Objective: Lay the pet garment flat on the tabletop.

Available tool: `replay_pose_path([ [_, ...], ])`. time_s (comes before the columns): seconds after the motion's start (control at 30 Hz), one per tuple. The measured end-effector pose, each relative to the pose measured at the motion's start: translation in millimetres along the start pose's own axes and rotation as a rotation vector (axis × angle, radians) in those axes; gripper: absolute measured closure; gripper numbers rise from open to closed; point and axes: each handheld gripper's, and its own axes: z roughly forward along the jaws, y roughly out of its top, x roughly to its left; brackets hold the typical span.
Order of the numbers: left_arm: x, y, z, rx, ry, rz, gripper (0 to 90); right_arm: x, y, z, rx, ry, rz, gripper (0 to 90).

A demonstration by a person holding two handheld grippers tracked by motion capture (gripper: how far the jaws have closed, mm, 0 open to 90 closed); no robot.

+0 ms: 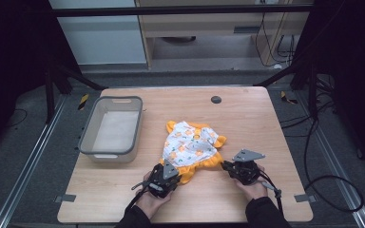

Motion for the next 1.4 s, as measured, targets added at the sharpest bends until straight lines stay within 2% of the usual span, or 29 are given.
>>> replay_pose_path([
  [0.07,0.7,1.6,-6.1,-0.016,-0.008,-0.005,81.8,0.4,1.4,-4.1,-0.011,0.015,0.009,86.6],
  [0.13,1.3,4.9,-16.6,-0.042,-0.02,-0.007,82.2,3.2,4.5,-19.7,-0.052,0.062,0.014,87.4],
  [0.2,1.5,6.2,-20.8,-0.051,-0.027,-0.011,82.2,3.9,4.9,-23.0,-0.057,0.067,0.011,87.4],
  [0.23,1.9,7.6,-25.7,-0.061,-0.035,-0.015,82.2,6.3,5.8,-32.8,-0.067,0.106,0.025,87.4],
  [0.27,2.4,8.6,-32.4,-0.075,-0.046,-0.02,82.2,7.0,6.2,-36.1,-0.065,0.122,0.038,87.4],
  [0.33,2.6,8.7,-35.5,-0.075,-0.054,-0.025,82.1,9.5,8.1,-43.7,-0.068,0.166,0.063,87.3],
  [0.37,3.6,8.3,-39.9,-0.072,-0.073,-0.029,82.0,11.6,9.5,-48.1,-0.062,0.188,0.069,87.3],
  [0.43,4.1,7.6,-41.4,-0.066,-0.086,-0.036,82.0,12.4,9.9,-49.8,-0.06,0.199,0.074,87.2],
  [0.47,4.8,6.5,-41.5,-0.057,-0.109,-0.042,82.0,16.6,10.8,-58.6,-0.057,0.247,0.1,87.2],
  [0.5,4.9,6.3,-40.9,-0.055,-0.113,-0.042,81.9,17.8,10.7,-61.3,-0.057,0.264,0.113,87.1],
  [0.6,5.4,6.8,-36.9,-0.041,-0.116,-0.038,81.4,19.1,8.6,-69.4,-0.056,0.291,0.138,86.9],
  [0.67,4.7,6.8,-31.4,-0.034,-0.118,-0.035,79.2,16.8,5.6,-70.0,-0.054,0.274,0.149,85.5],
  [0.73,3.1,5.6,-23.4,-0.021,-0.127,-0.03,74.7,12.9,2.0,-66.5,-0.041,0.213,0.161,80.5],
  [0.77,3.1,5.6,-23.4,-0.021,-0.127,-0.03,71.7,12.9,2.0,-66.5,-0.041,0.213,0.161,80.5],
  [0.8,1.3,3.7,-16.3,-0.005,-0.144,-0.026,68.1,7.9,-1.9,-61.3,-0.032,0.152,0.175,77.6],
  [0.83,0.6,2.9,-14.5,-0.005,-0.143,-0.02,64.5,6.4,-2.8,-59.5,-0.031,0.131,0.169,75.9],
  [0.87,0.3,2.5,-14.4,-0.008,-0.145,-0.013,61.1,5.2,-3.9,-57.4,-0.032,0.103,0.161,76.4],
  [0.93,1.4,2.6,-19.0,-0.037,-0.147,-0.009,56.7,3.7,-4.7,-55.9,-0.028,0.079,0.154,78.7],
  [1.0,2.6,2.8,-22.7,-0.057,-0.138,-0.009,52.2,5.9,-4.3,-59.0,-0.056,0.046,0.12,81.9],
  [1.03,6.6,3.5,-30.3,-0.087,-0.13,-0.016,51.1,7.4,-3.3,-61.6,-0.073,0.037,0.108,83.5],
  [1.07,6.6,3.5,-30.3,-0.087,-0.13,-0.016,50.8,7.4,-3.3,-61.6,-0.073,0.037,0.108,83.5],
  [1.13,12.3,4.2,-37.4,-0.105,-0.117,-0.023,51.7,12.3,-1.4,-67.9,-0.116,0.041,0.091,88.7],
  [1.2,15.9,3.0,-39.2,-0.102,-0.093,-0.016,53.7,18.9,-0.1,-70.2,-0.129,0.053,0.076,90.0],
  [1.23,16.9,2.2,-38.6,-0.096,-0.087,-0.011,57.0,25.5,0.5,-68.2,-0.121,0.075,0.062,90.0],
  [1.3,19.9,-1.5,-32.5,-0.068,-0.062,0.007,58.6,28.9,0.2,-66.5,-0.11,0.085,0.059,90.0],
  [1.37,22.5,-5.5,-24.3,-0.037,-0.063,0.006,63.4,40.2,-1.9,-48.9,-0.057,0.1,0.013,90.0],
  [1.4,23.1,-7.0,-20.5,-0.023,-0.056,0.011,63.4,40.2,-1.9,-48.9,-0.057,0.1,0.013,90.0],
])
